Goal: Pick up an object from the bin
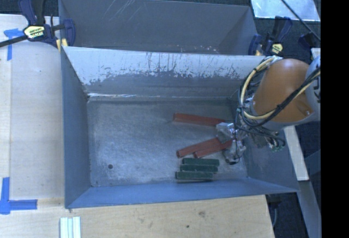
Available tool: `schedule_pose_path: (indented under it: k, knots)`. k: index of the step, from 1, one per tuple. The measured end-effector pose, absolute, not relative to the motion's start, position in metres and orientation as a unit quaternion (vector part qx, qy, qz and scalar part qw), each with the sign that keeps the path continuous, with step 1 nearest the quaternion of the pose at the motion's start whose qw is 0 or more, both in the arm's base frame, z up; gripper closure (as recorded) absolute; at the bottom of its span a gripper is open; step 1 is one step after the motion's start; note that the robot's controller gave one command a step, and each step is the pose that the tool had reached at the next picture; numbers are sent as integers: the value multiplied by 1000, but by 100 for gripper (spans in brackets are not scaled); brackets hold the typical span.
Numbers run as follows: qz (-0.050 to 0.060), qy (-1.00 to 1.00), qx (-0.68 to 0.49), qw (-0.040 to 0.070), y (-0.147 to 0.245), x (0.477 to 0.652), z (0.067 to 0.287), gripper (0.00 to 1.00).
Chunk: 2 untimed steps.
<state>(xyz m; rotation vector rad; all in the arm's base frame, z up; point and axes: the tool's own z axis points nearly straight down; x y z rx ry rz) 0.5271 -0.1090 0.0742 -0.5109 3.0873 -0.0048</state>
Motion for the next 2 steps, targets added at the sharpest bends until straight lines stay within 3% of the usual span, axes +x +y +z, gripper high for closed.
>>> schedule_pose_path:
  k: [2]
  knots:
    - [-1, 986, -168, 6, -109, 526, 76, 100]
